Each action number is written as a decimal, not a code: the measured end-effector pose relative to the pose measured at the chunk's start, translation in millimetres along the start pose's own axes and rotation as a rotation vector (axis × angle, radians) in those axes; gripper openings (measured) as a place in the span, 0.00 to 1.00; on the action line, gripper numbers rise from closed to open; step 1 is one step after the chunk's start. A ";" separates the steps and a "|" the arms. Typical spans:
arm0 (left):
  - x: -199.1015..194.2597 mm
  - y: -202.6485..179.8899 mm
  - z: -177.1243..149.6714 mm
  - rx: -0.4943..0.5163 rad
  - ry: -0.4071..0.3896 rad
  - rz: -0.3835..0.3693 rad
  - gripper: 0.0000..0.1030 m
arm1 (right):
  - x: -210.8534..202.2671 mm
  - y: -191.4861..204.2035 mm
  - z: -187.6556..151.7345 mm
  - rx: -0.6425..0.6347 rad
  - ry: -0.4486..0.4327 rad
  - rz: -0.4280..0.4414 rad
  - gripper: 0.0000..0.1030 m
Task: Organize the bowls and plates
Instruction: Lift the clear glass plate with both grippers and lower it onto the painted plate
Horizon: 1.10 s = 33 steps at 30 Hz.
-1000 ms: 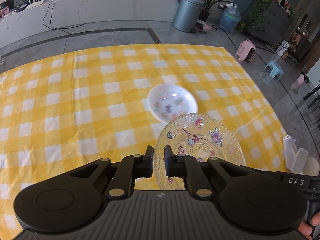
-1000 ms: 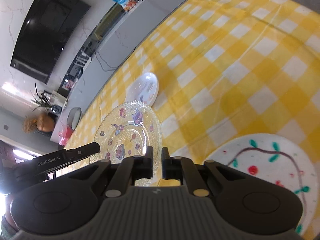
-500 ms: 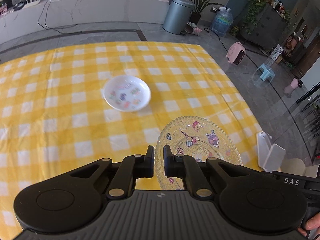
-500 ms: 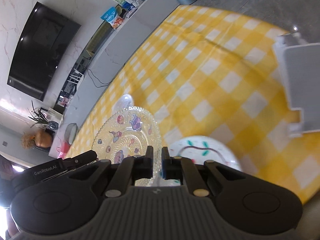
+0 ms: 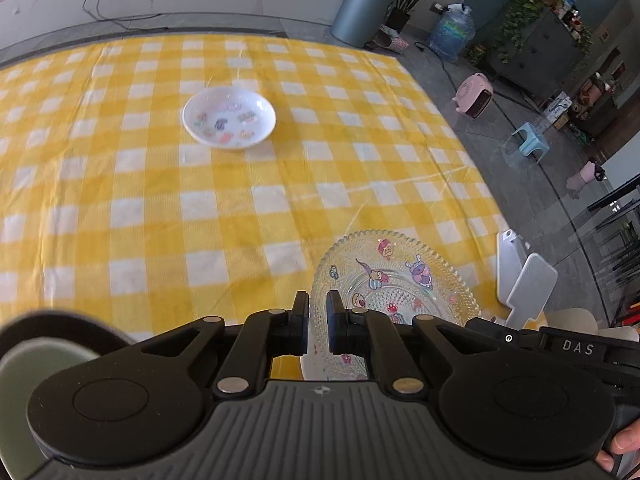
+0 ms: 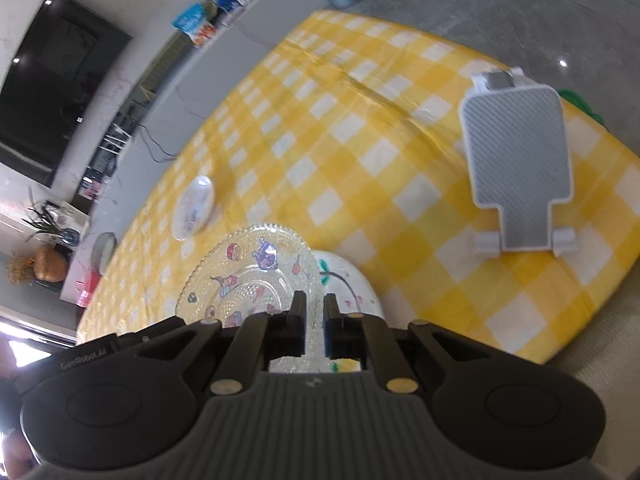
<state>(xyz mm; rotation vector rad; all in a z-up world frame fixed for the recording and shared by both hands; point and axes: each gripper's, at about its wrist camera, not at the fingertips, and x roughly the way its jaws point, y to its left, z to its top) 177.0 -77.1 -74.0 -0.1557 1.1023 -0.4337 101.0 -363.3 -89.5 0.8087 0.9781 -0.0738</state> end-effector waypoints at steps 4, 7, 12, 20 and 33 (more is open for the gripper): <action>5.0 -0.7 -9.8 -0.021 0.020 0.008 0.09 | 2.4 2.1 -2.9 -0.021 0.014 -0.063 0.06; 5.9 -2.6 -13.2 -0.022 0.011 0.023 0.09 | 7.3 3.2 -3.9 -0.034 0.027 -0.100 0.07; 5.8 -3.5 -13.9 -0.029 0.006 0.036 0.09 | 13.6 0.5 -4.6 -0.018 0.049 -0.109 0.07; 12.0 -18.2 -20.2 0.035 0.011 0.077 0.09 | 12.1 1.9 -5.5 -0.008 0.030 -0.153 0.07; 23.9 -33.5 -30.7 0.086 0.016 0.167 0.09 | 18.4 12.2 -10.7 -0.090 0.024 -0.250 0.11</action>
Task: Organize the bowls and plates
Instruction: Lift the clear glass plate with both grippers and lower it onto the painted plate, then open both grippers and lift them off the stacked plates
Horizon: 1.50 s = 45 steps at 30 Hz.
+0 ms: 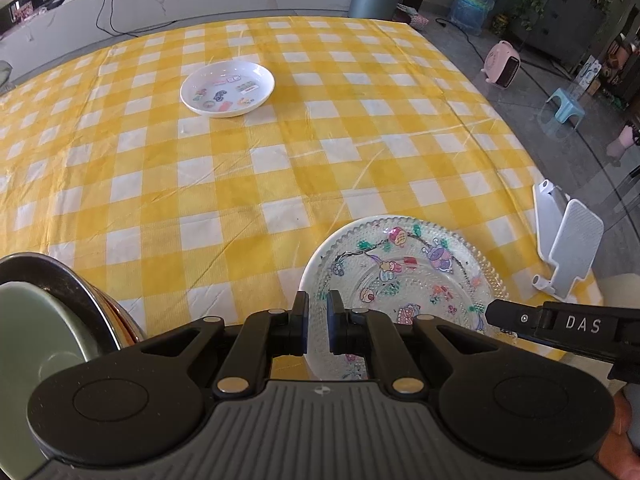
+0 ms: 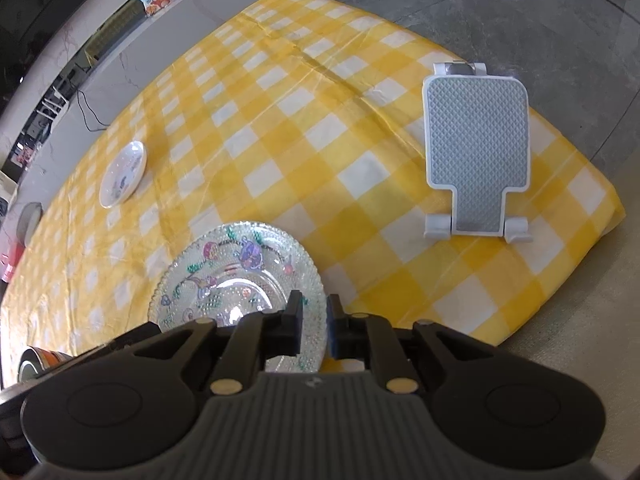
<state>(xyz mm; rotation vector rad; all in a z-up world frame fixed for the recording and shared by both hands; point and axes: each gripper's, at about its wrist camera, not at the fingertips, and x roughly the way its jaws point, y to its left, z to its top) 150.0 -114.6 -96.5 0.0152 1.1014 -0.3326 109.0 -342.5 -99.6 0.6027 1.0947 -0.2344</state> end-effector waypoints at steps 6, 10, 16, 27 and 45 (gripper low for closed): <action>5.4 -3.2 -1.0 0.006 0.014 0.029 0.09 | 3.3 3.7 -1.5 -0.029 0.008 -0.026 0.12; 5.6 -4.2 -1.3 0.007 0.012 0.041 0.10 | 3.9 9.1 -4.1 -0.062 0.010 -0.044 0.12; 6.4 -5.6 -0.8 0.017 0.016 0.039 0.10 | 2.9 12.5 -5.4 -0.070 -0.007 -0.063 0.12; 4.5 -8.3 0.4 0.028 0.005 0.048 0.14 | 4.7 12.8 -5.1 -0.066 0.012 -0.048 0.18; -41.4 -0.3 31.0 0.078 -0.035 0.007 0.43 | -20.3 8.9 0.6 -0.035 -0.168 0.111 0.37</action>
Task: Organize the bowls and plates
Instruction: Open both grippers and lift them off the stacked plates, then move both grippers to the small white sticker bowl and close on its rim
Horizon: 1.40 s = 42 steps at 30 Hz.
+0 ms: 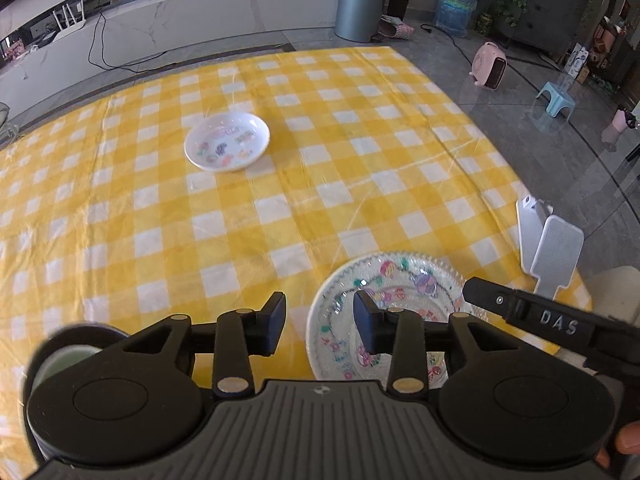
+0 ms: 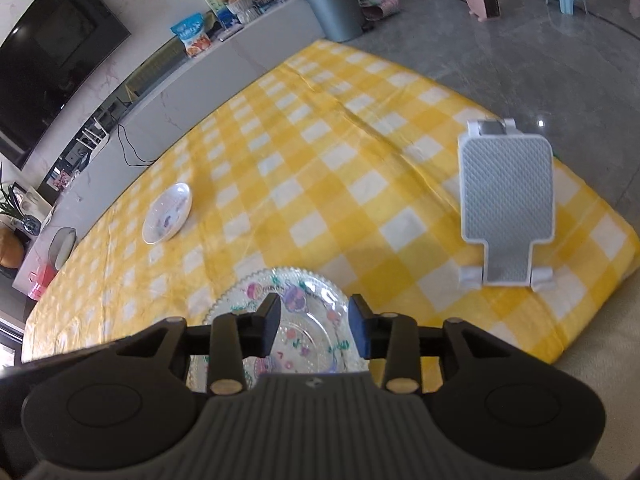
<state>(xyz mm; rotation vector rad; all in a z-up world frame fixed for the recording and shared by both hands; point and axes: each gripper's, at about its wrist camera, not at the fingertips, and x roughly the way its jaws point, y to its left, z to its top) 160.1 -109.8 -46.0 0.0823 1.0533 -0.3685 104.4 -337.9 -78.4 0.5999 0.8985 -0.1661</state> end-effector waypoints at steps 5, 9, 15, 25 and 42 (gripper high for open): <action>-10.5 21.9 16.3 -0.032 0.009 -0.017 0.47 | 1.7 16.0 3.2 -0.074 -0.011 -0.046 0.39; -14.5 39.1 30.3 -0.035 0.012 -0.001 0.47 | 6.1 32.2 9.8 -0.120 0.009 -0.047 0.41; -21.3 61.4 51.9 -0.020 -0.030 0.029 0.55 | 14.5 71.5 28.2 -0.174 0.031 0.003 0.45; -9.6 105.3 82.9 -0.053 -0.075 -0.001 0.58 | 53.7 132.0 60.3 -0.217 0.056 0.095 0.48; 87.3 152.9 131.3 -0.096 -0.017 -0.056 0.45 | 154.3 152.2 90.9 -0.091 0.126 0.148 0.30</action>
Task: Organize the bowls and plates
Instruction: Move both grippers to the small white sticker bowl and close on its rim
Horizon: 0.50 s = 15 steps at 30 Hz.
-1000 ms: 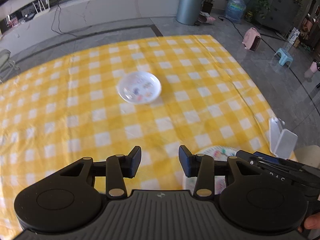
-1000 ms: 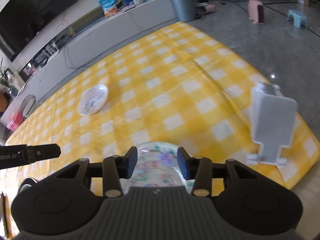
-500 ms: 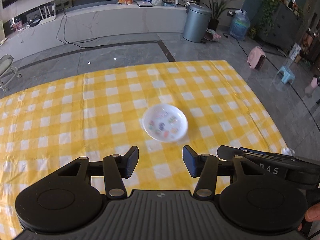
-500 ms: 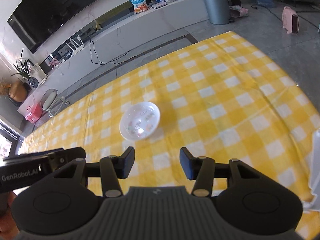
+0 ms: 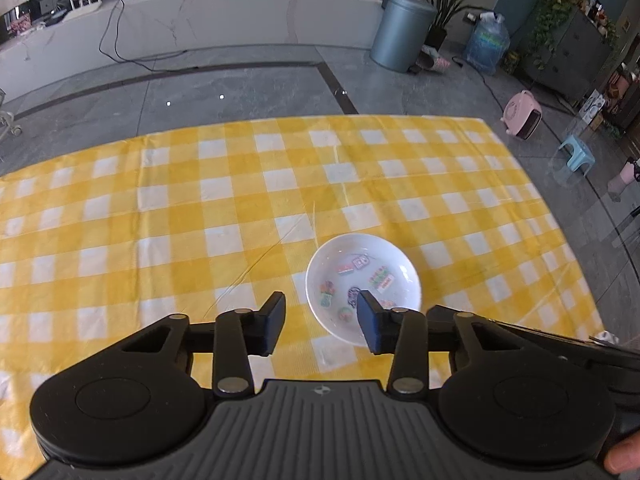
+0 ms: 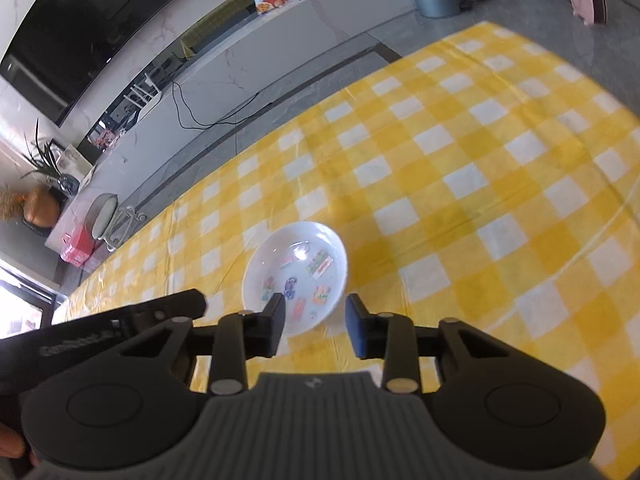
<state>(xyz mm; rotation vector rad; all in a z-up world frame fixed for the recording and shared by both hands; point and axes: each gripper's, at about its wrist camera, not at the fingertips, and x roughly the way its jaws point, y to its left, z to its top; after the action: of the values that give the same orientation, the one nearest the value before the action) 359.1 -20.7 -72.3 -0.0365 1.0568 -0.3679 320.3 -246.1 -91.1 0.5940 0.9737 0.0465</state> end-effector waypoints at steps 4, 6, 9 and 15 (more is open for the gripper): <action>25.0 6.5 3.7 -0.023 0.027 0.003 0.40 | 14.5 -9.0 3.7 0.022 0.004 0.000 0.25; 35.4 9.2 5.4 -0.028 0.040 0.009 0.39 | 21.6 -13.7 5.5 0.040 0.008 0.001 0.24; 46.2 10.6 8.6 -0.017 0.052 0.009 0.35 | 30.2 -21.8 7.3 0.082 0.019 0.019 0.24; 59.6 6.5 10.7 0.028 0.074 -0.001 0.34 | 40.5 -27.8 6.5 0.092 0.020 0.040 0.23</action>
<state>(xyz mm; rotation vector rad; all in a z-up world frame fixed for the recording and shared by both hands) 396.1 -34.8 -118.6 0.0017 1.1246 -0.3877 342.5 -260.4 -133.0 0.6989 0.9873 0.0435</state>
